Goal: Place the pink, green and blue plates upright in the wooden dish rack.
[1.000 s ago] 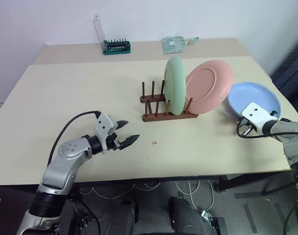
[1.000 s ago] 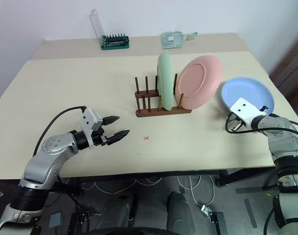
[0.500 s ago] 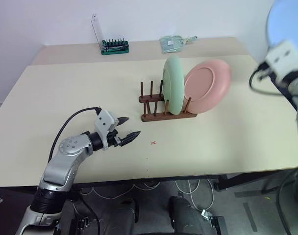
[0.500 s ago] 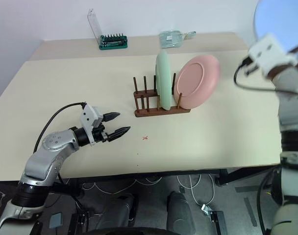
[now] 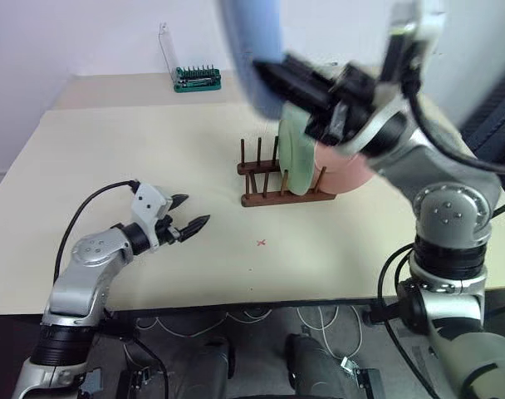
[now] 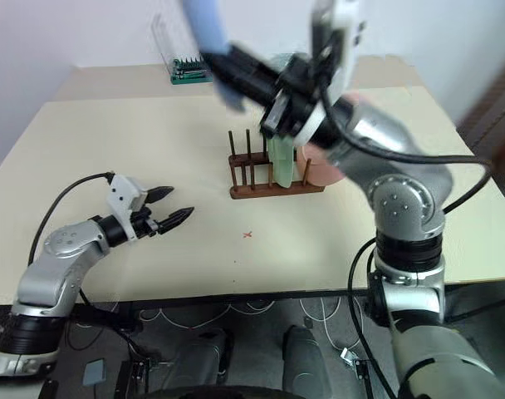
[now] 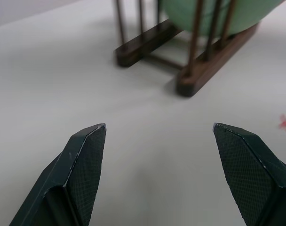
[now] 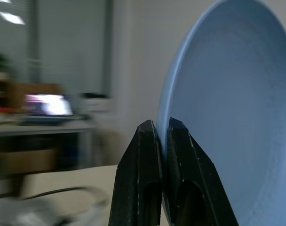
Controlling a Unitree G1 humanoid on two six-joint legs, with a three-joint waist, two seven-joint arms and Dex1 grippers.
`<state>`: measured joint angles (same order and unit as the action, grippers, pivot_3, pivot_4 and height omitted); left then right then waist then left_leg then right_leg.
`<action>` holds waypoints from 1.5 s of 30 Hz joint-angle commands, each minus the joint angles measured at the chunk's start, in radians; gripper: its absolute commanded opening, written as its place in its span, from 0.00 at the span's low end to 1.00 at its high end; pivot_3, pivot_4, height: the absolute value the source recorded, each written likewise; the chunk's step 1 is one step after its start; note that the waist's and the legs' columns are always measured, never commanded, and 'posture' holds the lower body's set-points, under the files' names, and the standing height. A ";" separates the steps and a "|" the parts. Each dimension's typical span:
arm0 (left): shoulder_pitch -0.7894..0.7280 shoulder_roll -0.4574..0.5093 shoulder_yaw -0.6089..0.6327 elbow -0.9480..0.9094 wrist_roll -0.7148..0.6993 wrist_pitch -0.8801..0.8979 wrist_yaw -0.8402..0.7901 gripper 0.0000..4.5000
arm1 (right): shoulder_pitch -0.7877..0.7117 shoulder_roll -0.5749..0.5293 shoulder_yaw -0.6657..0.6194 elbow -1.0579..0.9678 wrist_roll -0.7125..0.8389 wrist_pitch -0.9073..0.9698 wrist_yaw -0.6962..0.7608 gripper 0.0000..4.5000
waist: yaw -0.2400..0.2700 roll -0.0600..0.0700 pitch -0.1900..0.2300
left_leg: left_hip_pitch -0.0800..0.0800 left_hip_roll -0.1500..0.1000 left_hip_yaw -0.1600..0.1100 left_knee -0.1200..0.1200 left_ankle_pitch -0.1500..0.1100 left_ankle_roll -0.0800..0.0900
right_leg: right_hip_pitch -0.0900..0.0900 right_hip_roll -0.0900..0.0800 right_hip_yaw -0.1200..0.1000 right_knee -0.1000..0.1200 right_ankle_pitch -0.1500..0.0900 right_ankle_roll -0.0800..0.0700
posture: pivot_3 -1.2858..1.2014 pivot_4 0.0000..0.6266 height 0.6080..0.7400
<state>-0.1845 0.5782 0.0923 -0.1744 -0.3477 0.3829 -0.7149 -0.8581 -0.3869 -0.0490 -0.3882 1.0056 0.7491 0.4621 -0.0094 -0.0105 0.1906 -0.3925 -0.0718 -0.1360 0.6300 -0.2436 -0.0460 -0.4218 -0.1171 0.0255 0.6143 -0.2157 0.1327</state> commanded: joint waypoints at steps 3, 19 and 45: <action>0.008 0.007 0.027 -0.030 -0.003 -0.021 0.006 0.83 | -0.023 0.095 -0.020 0.049 0.094 0.102 -0.179 0.01 | -0.003 0.000 0.000 | 0.000 0.000 0.000 0.000 0.000 0.000 | 0.000 0.000 0.000 0.000 0.000 0.000 | 0.52 0.24 1.00; 0.020 -0.012 0.011 -0.010 0.005 -0.053 0.003 0.83 | 0.000 0.212 -0.155 0.302 0.214 0.265 -0.534 0.01 | -0.011 0.000 0.000 | 0.000 0.001 0.002 -0.003 0.000 0.000 | -0.003 0.001 0.000 0.002 0.001 -0.001 | 0.52 0.24 1.00; 0.027 -0.049 -0.074 -0.078 -0.011 -0.045 -0.033 0.83 | 0.128 -0.397 -0.232 0.141 -0.274 0.010 -0.083 0.12 | 0.003 -0.002 -0.001 | 0.000 0.001 0.002 -0.002 0.000 0.000 | -0.001 0.000 0.000 -0.001 0.000 0.000 | 0.52 0.24 1.00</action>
<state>-0.1433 0.5368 0.0410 -0.1935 -0.3398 0.3328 -0.7318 -0.7568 -0.7373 -0.2206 -0.2910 0.8168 0.7902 0.3795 -0.0065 -0.0123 0.1899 -0.3930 -0.0714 -0.1334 0.6290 -0.2435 -0.0461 -0.4222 -0.1168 0.0250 0.6127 -0.2154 0.1324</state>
